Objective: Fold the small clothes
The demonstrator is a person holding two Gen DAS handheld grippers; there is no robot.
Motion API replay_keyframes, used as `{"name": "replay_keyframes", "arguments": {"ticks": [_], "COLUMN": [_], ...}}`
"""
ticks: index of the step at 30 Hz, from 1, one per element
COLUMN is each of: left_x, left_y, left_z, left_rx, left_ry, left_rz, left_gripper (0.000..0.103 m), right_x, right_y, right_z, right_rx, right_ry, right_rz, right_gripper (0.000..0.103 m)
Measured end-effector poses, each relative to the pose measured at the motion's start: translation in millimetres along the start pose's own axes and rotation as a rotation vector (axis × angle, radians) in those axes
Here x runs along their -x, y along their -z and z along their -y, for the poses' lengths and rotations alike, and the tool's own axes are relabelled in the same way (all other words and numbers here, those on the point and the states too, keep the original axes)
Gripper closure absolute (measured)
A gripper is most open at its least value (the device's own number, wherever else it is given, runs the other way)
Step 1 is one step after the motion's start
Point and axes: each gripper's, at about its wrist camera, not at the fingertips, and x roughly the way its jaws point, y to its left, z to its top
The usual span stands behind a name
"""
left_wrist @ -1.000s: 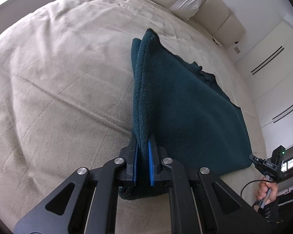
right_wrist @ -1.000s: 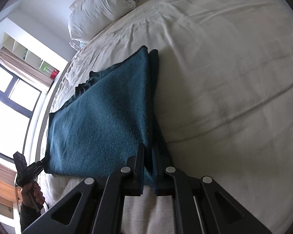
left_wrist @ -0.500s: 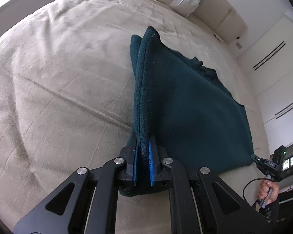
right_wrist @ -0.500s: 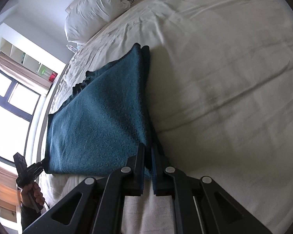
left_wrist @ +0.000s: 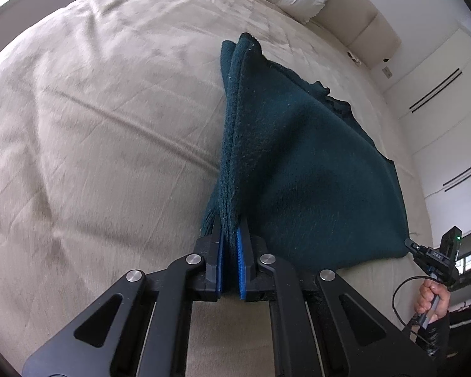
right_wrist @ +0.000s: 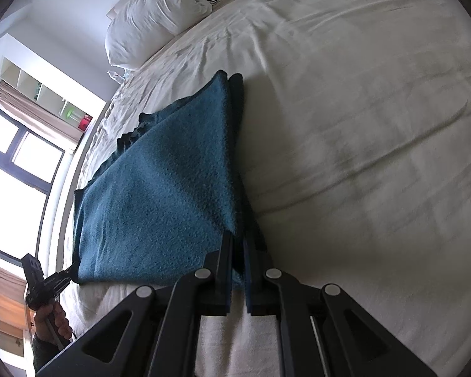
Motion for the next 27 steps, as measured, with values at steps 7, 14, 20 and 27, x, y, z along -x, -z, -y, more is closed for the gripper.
{"name": "replay_keyframes", "arguments": {"ticks": [7,14,20,27], "left_x": [-4,21,58,-14], "left_y": [-1,-8,-29,-44], "left_z": [-10,-19,24,123], "left_rx": [0.038,0.109,-0.02,-0.3], "left_ry": [0.03,0.031,-0.043,-0.008], "left_rz": [0.002,0.044,0.165,0.094], "left_gripper": [0.094,0.094,0.094,0.094], "right_x": [-9,1,32,-38], "right_y": [2,6,-14,-25], "right_z": [9,13,-5,-108], "right_rx": [-0.026,-0.048,-0.045,0.039], "right_ry": [-0.006,-0.026,-0.046,-0.401], "right_rz": [-0.014,-0.015,0.105,-0.051], "right_gripper": [0.095,0.076,0.073,0.073]}}
